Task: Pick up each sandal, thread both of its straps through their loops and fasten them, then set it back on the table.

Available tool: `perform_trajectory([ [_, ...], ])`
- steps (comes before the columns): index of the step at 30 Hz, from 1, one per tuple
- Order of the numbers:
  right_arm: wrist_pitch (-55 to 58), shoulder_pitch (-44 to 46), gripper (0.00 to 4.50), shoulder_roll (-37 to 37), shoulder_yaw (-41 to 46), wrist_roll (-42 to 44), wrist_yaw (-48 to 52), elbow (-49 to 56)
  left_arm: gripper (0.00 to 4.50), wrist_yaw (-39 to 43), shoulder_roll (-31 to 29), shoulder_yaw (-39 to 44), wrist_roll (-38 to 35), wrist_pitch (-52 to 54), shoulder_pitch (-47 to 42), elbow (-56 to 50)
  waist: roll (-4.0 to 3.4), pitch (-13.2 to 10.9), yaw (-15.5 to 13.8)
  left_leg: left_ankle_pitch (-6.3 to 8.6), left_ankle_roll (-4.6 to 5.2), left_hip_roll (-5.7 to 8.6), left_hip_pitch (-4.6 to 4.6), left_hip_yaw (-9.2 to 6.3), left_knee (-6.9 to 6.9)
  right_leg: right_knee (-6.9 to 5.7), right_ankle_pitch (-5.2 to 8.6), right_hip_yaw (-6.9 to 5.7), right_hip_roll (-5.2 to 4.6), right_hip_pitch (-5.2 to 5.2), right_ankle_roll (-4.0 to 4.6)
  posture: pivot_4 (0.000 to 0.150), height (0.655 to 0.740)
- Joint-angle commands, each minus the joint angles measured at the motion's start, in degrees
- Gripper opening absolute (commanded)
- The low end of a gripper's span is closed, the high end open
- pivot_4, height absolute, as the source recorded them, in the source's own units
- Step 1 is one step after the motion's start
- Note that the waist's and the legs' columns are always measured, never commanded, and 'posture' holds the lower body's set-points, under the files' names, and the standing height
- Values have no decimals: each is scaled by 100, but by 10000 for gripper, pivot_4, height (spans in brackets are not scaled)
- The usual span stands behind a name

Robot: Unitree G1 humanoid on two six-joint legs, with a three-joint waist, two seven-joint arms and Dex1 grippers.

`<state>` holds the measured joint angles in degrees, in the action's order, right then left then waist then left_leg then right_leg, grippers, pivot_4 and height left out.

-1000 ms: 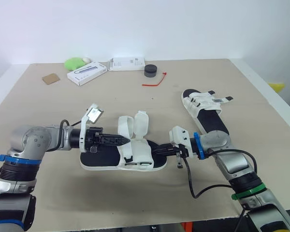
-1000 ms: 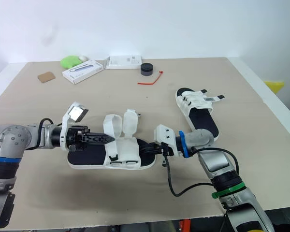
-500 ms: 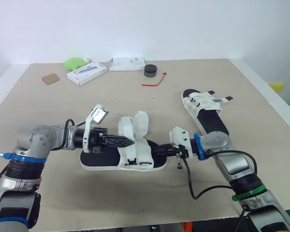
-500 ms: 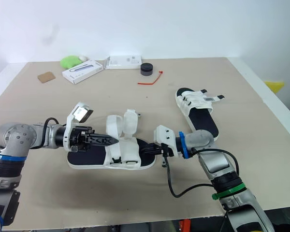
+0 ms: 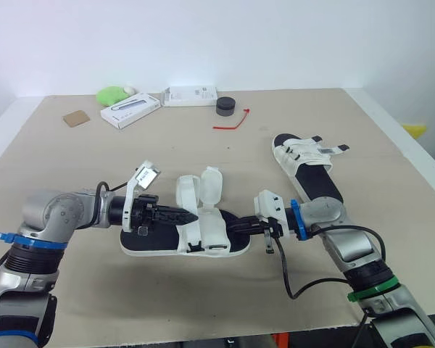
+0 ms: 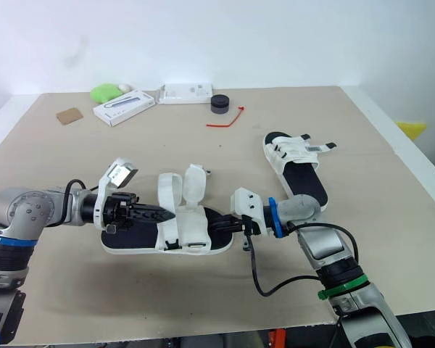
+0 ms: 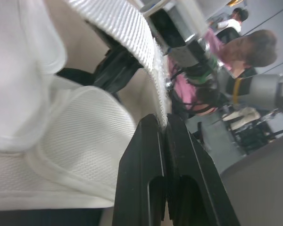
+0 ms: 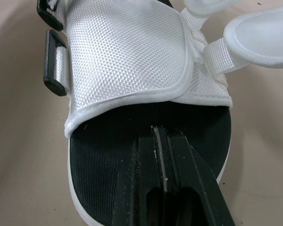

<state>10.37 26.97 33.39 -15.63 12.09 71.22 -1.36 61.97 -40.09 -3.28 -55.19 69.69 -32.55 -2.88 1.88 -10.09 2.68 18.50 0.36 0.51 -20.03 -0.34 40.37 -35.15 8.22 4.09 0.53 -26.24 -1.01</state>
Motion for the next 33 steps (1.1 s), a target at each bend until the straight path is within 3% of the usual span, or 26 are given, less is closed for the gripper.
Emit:
perform_trajectory([
  [1,-11,38,0,27,12,13,31,147,444,170,-66,-169,341,-372,35,-121,0,0,-1,0,0,0,0,0,0,0,0,0,0,0,0,1500,7400],
  [10,26,21,0,45,23,22,30,189,444,575,-78,-437,694,-786,-93,-231,0,0,-1,0,0,1,-1,2,0,0,0,0,0,1,-1,1500,7400],
  [21,23,47,0,18,6,12,25,151,444,892,-254,-602,639,-643,-147,-817,0,0,-1,0,0,0,-2,2,0,0,1,0,1,0,-2,1500,7400],
  [33,27,20,0,22,-5,18,28,198,444,990,-489,-979,1365,-1456,362,-1127,0,0,-3,0,1,-5,0,5,0,0,2,0,8,0,1,1500,7400],
])
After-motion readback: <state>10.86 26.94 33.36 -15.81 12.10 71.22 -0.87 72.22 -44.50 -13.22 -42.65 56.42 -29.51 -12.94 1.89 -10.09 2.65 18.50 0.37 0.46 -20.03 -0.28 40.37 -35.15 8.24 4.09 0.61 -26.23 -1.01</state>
